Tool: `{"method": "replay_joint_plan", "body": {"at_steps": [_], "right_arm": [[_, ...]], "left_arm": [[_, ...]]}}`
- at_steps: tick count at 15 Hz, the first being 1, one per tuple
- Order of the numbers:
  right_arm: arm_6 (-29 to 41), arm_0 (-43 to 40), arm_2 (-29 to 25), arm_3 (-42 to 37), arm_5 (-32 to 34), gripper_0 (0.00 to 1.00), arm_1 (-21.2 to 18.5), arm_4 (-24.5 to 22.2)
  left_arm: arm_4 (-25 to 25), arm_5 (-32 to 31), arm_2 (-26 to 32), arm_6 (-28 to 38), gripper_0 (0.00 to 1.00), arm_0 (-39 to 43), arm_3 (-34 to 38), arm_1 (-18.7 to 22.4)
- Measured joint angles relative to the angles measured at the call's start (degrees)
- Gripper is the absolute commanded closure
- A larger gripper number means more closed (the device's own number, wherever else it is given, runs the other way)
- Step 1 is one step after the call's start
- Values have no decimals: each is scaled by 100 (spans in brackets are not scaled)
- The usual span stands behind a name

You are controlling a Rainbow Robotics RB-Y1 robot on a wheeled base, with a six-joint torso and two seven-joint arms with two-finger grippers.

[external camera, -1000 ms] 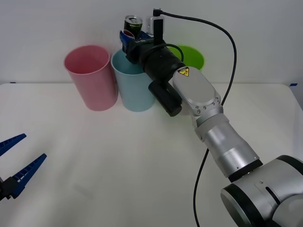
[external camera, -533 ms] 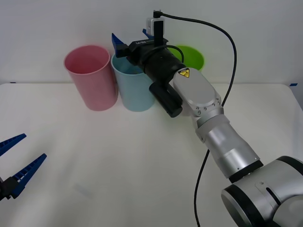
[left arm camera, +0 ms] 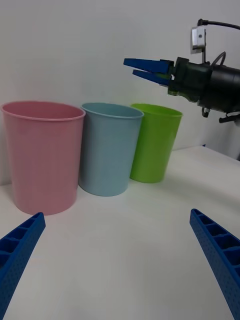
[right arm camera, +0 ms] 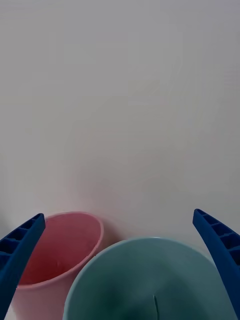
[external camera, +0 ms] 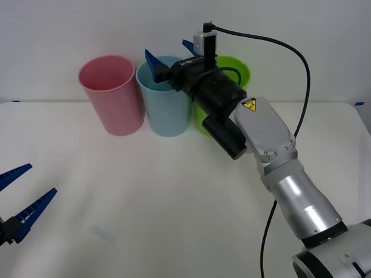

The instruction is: Grasp the object on the table and drop it into the matching bin: aluminum can to the light blue bin, PET bottle to the pink bin.

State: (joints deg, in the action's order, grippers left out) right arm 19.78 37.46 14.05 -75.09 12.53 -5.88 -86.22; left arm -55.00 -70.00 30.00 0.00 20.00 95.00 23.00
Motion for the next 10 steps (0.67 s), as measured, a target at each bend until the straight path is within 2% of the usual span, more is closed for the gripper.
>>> {"method": "replay_joint_plan", "body": {"at_steps": [4, 10], "right_arm": [[79, -910, 324, -1119, 12, 0, -626, 76], [40, -2337, 272, -2641, 355, 0, -1474, 153]], "left_arm": [[0, 0, 0, 0, 0, 0, 0, 0], [0, 0, 0, 0, 0, 0, 0, 0]]}}
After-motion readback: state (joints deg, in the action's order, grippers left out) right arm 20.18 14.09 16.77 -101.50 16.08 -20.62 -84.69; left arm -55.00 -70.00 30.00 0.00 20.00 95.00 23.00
